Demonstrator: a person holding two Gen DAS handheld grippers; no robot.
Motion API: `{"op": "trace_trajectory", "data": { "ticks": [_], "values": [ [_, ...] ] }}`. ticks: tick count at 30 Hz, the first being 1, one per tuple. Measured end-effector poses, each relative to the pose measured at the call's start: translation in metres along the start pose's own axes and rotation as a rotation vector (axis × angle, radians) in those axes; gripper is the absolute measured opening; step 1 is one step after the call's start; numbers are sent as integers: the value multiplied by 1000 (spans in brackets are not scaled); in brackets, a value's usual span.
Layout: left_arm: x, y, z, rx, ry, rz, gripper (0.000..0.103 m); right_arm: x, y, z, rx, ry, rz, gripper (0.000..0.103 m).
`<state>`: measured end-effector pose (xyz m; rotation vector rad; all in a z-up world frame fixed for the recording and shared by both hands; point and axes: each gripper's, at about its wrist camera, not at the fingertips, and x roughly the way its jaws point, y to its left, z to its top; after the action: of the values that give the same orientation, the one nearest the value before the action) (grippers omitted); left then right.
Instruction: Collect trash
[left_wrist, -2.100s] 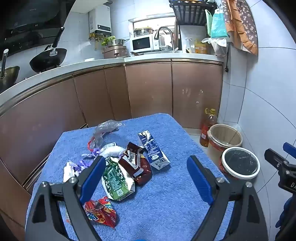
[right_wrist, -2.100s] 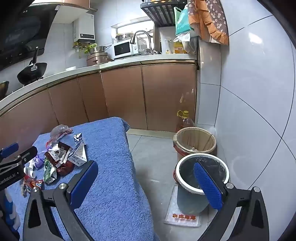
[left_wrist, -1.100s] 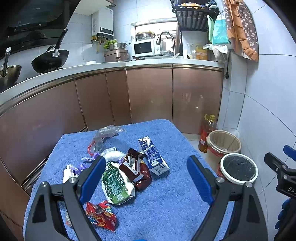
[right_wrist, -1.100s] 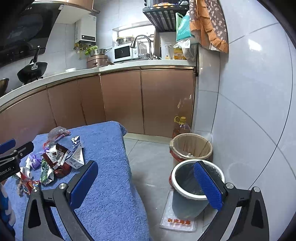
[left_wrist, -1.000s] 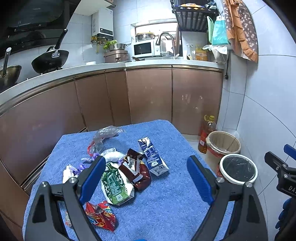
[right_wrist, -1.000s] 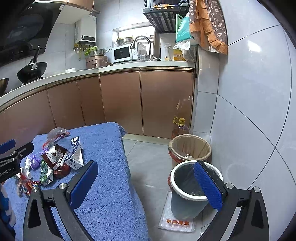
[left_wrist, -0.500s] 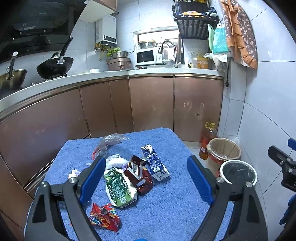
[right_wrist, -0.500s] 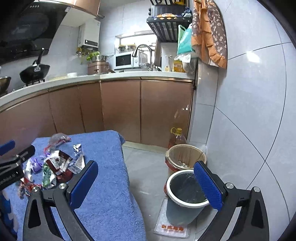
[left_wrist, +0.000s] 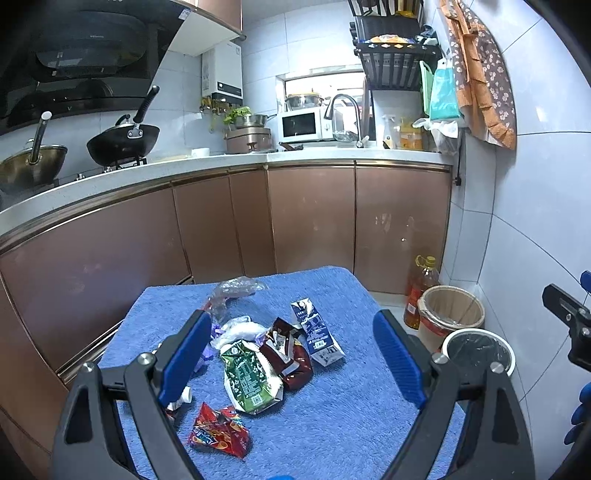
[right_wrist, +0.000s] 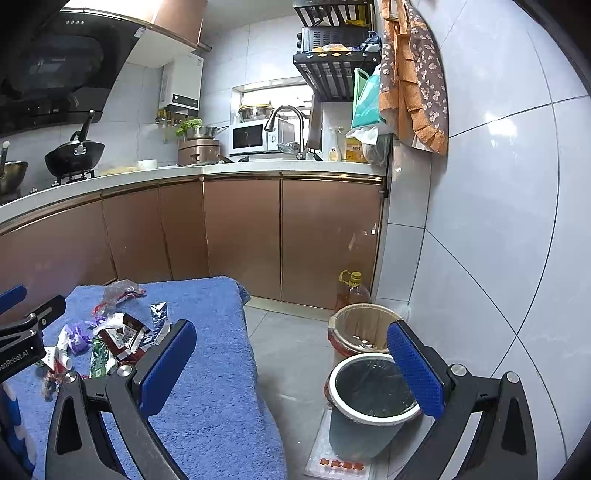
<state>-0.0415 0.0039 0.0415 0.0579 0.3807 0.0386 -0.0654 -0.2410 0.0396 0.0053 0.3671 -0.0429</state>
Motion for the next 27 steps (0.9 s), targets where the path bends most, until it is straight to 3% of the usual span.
{"op": "trace_trajectory", "data": {
  "ticks": [21,27],
  "values": [
    [-10,9,14,-26,-56,-22,89,-5,4,14,6,-39,15,103],
    [6,3,18,6,-17,-64,89,11,8,18,1,-8,31,103]
  ]
}}
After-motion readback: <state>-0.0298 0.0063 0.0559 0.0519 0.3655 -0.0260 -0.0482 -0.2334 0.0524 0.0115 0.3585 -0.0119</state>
